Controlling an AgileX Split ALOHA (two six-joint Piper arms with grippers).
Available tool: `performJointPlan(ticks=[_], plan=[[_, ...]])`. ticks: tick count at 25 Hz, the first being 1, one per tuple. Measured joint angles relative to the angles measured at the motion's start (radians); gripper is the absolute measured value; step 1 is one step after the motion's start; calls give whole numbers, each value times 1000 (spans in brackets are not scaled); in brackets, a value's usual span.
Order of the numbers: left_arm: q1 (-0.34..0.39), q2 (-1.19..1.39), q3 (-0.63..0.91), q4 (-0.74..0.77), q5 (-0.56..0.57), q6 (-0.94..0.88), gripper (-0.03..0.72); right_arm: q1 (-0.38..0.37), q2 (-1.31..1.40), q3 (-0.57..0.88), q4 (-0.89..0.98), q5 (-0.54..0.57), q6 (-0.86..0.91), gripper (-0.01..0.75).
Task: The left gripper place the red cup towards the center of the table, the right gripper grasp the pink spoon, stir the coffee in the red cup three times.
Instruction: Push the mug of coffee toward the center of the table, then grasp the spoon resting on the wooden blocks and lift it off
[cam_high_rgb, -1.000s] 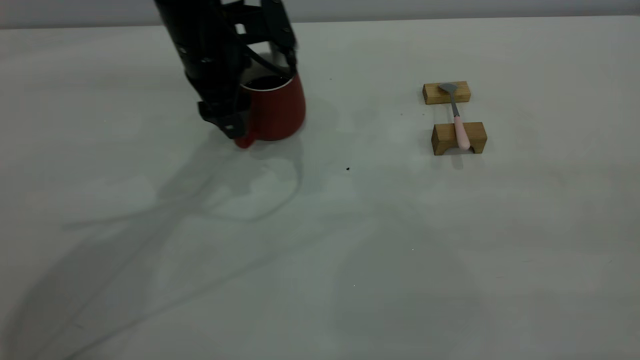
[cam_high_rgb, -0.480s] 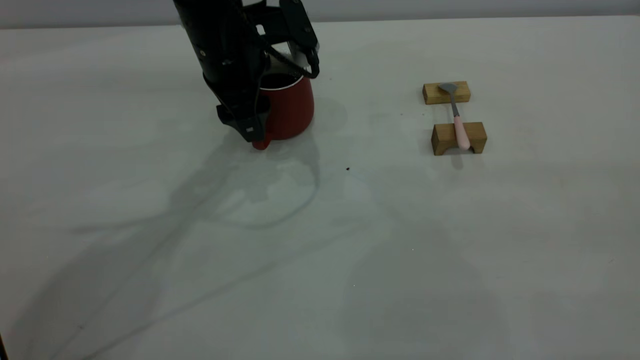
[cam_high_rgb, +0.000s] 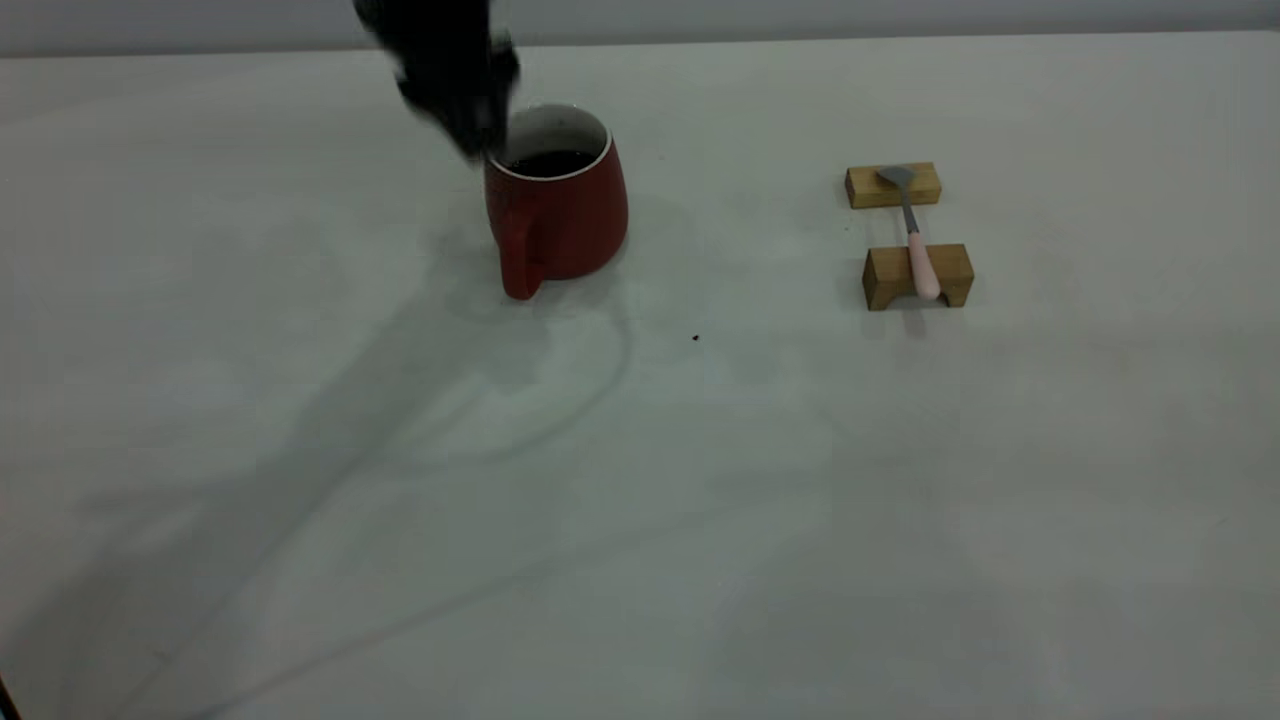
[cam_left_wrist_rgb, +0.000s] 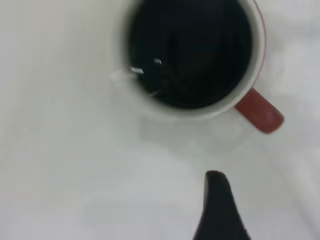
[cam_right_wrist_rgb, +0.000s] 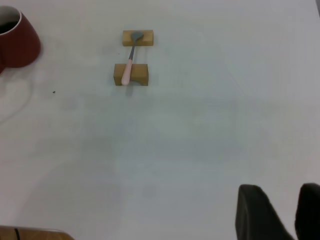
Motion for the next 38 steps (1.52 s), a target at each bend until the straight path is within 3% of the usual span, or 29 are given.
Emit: performJointPlan(ticks=[11, 19, 27, 32, 38], plan=[[0, -530, 0, 32, 353, -282, 571, 0, 0, 0, 0, 0, 0, 237], [0, -786, 0, 31, 534, -358, 571, 0, 0, 0, 0, 0, 0, 237], [0, -953, 39, 31, 538, -482, 571, 0, 0, 0, 0, 0, 0, 237], [6, -1136, 200, 27, 538, -504, 571, 0, 0, 0, 0, 0, 0, 237], [167, -1474, 510, -11, 538, -530, 571, 0, 0, 0, 0, 0, 0, 237]])
